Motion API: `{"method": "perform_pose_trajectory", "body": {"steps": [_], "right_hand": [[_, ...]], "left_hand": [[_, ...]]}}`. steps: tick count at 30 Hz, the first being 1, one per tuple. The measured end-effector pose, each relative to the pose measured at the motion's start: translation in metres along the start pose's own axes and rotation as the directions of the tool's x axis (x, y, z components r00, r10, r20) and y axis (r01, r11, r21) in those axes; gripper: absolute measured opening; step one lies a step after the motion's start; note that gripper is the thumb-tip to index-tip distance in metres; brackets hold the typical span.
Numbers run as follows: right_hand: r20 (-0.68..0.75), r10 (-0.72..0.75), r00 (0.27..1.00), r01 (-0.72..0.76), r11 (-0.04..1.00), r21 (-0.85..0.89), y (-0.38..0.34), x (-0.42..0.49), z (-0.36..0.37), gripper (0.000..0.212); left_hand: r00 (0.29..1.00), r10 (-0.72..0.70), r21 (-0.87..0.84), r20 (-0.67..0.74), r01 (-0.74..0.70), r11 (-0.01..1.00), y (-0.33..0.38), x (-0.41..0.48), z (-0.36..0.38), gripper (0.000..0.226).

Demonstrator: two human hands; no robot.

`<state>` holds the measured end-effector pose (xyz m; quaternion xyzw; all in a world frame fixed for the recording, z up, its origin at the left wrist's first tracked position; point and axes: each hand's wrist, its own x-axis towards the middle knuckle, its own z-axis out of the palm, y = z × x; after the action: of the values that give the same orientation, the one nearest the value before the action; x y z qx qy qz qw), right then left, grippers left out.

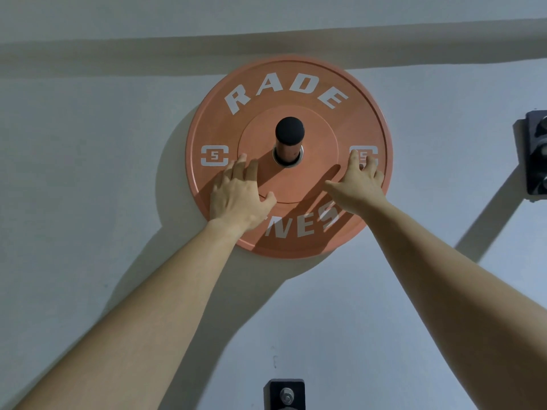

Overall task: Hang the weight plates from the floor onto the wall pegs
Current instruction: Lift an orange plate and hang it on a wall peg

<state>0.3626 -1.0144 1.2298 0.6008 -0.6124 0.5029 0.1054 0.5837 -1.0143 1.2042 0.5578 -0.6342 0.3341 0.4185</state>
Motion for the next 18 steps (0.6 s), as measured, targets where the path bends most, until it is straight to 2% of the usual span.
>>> {"method": "perform_pose_trajectory", "body": {"steps": [8, 18], "right_hand": [[0.052, 0.007, 0.999, -0.008, 1.0, 0.026, -0.008, -0.011, -0.026, 0.087], [0.076, 0.018, 0.997, -0.02, 0.999, 0.026, -0.051, -0.083, -0.074, 0.077]], "left_hand": [[1.0, -0.021, 0.019, -0.005, 0.021, 1.0, -0.003, -0.009, -0.031, 0.071], [0.999, 0.015, -0.018, 0.029, -0.014, 1.0, -0.019, -0.049, -0.111, 0.065]]}}
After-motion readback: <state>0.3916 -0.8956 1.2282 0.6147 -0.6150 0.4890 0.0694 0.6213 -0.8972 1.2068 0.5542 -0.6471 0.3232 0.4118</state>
